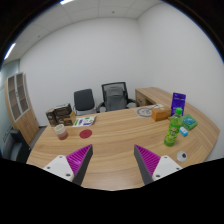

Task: Pour water

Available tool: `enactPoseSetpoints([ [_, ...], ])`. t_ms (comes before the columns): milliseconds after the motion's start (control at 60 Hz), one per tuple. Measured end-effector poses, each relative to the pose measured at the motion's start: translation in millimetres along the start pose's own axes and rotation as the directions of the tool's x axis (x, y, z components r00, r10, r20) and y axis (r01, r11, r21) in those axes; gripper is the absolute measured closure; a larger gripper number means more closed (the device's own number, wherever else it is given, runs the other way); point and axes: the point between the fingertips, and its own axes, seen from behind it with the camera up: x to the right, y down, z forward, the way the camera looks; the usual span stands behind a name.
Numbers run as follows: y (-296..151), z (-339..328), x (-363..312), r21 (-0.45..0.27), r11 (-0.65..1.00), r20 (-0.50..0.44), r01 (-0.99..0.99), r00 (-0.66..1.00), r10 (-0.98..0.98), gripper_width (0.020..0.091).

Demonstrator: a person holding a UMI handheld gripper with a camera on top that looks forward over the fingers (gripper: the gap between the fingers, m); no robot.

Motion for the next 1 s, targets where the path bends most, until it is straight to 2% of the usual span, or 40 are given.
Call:
enactPoseSetpoints([
  [167,19.7,18.1,149.4,0.026,0.999,-0.134,-0.044,0.990,0.047,0.0249],
  [283,15.8,43.9,227.2,0.059,0.998,-0.187,-0.027,0.982,0.038,0.0251],
  [417,4.8,95.4,283.1,0.092,0.995,-0.193,0.027,0.981,-0.009,0.0248],
  [583,-10.2,155.6,302.8,0.140,0.987,-0.137,0.076,0.989,-0.057,0.0254],
  [700,-14.1,183.5,301.4,0.167,0.983,-0.098,0.077,0.993,-0.061,0.0370],
  [800,-17.9,192.9,299.7,0.199,0.977,-0.079,0.077,0.995,-0.062,0.0547],
  [883,-20.4,193.5,299.5,0.222,0.970,-0.092,0.104,0.992,-0.085,0.0584],
  [1000,-21.1,194.5,298.0,0.222,0.970,-0.072,0.097,0.994,-0.082,0.0689],
])
